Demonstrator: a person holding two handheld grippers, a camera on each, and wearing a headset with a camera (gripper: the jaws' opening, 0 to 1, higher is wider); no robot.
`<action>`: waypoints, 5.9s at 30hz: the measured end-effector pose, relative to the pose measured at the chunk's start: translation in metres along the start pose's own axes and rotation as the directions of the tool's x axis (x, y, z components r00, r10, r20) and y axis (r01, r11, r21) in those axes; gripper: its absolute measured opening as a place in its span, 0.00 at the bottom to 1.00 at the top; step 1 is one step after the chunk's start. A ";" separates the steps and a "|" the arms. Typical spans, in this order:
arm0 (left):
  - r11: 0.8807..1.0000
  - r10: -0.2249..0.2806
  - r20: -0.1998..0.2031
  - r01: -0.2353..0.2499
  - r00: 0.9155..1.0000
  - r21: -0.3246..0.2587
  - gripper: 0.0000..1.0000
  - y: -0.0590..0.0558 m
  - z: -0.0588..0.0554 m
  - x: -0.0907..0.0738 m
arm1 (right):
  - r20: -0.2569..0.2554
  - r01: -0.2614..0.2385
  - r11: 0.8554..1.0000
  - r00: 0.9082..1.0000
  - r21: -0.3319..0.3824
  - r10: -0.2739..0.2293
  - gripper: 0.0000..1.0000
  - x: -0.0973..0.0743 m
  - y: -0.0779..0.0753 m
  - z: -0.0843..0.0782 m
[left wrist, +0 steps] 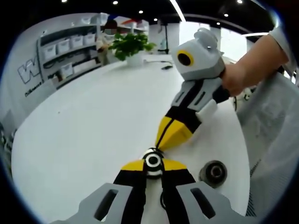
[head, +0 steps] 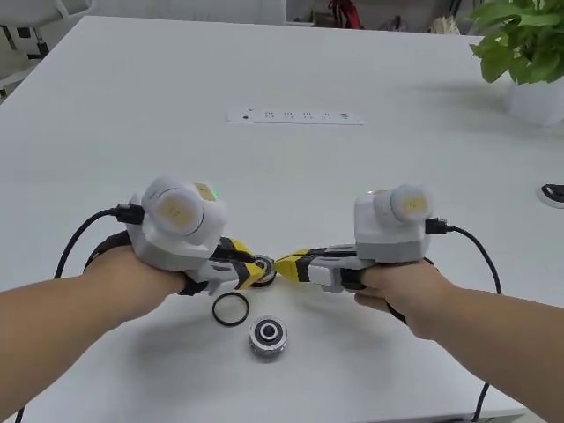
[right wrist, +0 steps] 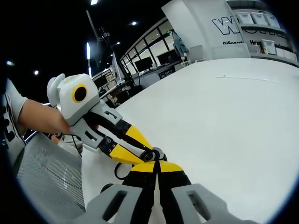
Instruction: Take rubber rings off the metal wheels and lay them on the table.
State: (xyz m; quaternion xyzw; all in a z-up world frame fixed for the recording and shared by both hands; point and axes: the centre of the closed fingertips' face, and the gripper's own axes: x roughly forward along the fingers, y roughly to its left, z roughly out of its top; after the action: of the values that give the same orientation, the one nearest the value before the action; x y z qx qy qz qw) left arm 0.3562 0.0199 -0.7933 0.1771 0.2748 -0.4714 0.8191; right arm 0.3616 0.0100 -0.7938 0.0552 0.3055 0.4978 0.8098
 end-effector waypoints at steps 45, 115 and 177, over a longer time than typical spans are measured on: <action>1.000 0.002 0.002 -0.002 1.000 0.016 0.12 -0.001 0.000 0.000 | 0.014 -0.047 0.999 0.999 -0.008 0.047 0.00 0.000 0.013 0.005; 0.998 -0.044 0.124 0.039 0.991 0.047 0.56 -0.023 0.003 -0.072 | 0.039 -0.177 0.983 0.984 0.046 0.175 0.00 -0.001 0.055 0.015; 0.999 -0.033 0.087 0.033 0.996 0.010 0.58 -0.019 -0.020 -0.078 | -0.073 -0.138 0.989 0.987 0.058 0.142 0.12 0.005 0.049 -0.011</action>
State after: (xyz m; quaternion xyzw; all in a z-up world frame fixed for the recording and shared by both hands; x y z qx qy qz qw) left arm 0.3025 0.0737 -0.7616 0.1556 0.2396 -0.4934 0.8216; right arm 0.3194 0.0364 -0.7852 0.0789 0.3448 0.5468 0.7588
